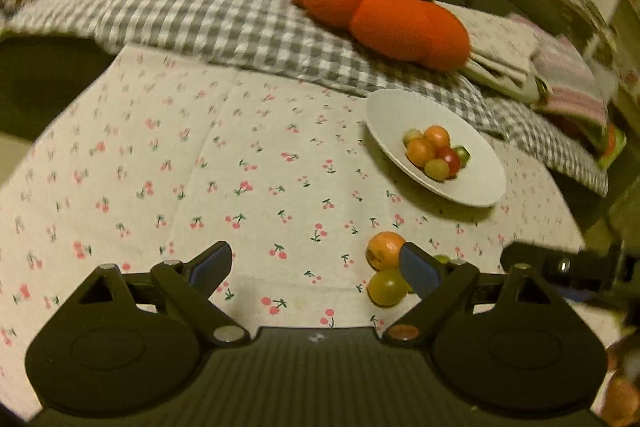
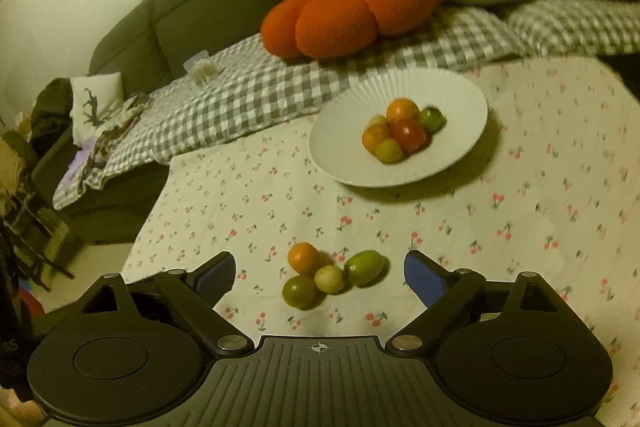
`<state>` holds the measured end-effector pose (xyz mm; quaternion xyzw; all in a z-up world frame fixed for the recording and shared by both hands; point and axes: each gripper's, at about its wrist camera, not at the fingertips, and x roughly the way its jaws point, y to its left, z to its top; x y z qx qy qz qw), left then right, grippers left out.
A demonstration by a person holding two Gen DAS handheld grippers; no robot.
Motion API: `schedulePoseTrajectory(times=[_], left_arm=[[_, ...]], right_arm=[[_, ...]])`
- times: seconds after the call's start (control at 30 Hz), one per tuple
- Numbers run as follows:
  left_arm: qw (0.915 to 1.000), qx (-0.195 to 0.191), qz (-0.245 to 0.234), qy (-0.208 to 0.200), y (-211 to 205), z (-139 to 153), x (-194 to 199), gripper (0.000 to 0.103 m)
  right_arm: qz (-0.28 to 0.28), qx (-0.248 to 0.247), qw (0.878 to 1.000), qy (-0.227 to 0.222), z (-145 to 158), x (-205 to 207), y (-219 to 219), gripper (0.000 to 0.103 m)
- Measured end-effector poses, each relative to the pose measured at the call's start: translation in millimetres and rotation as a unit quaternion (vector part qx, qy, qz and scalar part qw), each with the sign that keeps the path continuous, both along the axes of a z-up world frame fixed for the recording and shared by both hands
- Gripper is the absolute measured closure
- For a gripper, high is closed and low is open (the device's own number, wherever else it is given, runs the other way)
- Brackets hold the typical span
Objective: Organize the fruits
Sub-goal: 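Withdraw both grippers from the plate toward the remaining loose fruits, then grasp a green-yellow fruit with the left gripper while the right grasps a green lime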
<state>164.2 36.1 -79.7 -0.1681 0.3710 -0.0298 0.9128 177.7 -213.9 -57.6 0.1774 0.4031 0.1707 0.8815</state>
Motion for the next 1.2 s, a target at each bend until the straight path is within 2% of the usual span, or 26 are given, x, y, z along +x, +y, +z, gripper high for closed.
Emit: schedulePoseTrajectory(times=[0.13,0.3,0.37,0.47,0.53,0.6,0.67,0.8,1.07,1.2], left_arm=[[0.9999,-0.011,-0.003,0.006,1.0,-8.3,3.6,0.027],[0.9981,0.011,-0.059,-0.014,-25.6,-12.3,4.2,0.036],[0.9958,0.029,-0.083,-0.025,-38.8,-13.9,4.8,0.044],[0.991,0.054,-0.118,-0.032,-56.8,-18.7,7.2,0.052],[0.9882,0.066,-0.135,-0.033,-64.8,-22.9,10.0,0.055],[0.9856,0.074,-0.149,-0.031,-70.7,-26.8,12.6,0.056],[0.9838,0.082,-0.157,-0.028,-73.6,-30.3,14.1,0.064],[0.9816,0.093,-0.164,-0.029,-75.6,-35.0,17.0,0.072],[0.9787,0.103,-0.174,-0.034,-79.9,-37.8,17.6,0.075],[0.9801,0.096,-0.172,-0.026,-77.9,-35.7,17.5,0.075]], right_arm=[[-0.024,0.02,0.999,0.029,-13.4,9.1,-8.3,0.01],[-0.06,0.044,0.995,0.059,-24.8,18.1,-19.5,0.014],[-0.067,0.041,0.995,0.059,-26.9,21.0,-19.6,0.018],[-0.069,0.046,0.994,0.066,-30.9,25.6,-18.7,0.03],[-0.068,0.046,0.994,0.07,-33.3,29.2,-17.3,0.037],[-0.069,0.039,0.994,0.072,-36.0,32.0,-14.5,0.039],[-0.068,0.038,0.994,0.076,-38.9,34.9,-11.5,0.043],[-0.072,0.034,0.993,0.083,-44.6,42.2,-5.7,0.051],[-0.085,0.027,0.991,0.102,-54.4,50.7,2.7,0.058],[-0.089,0.025,0.99,0.108,-60.1,53.6,5.6,0.067]])
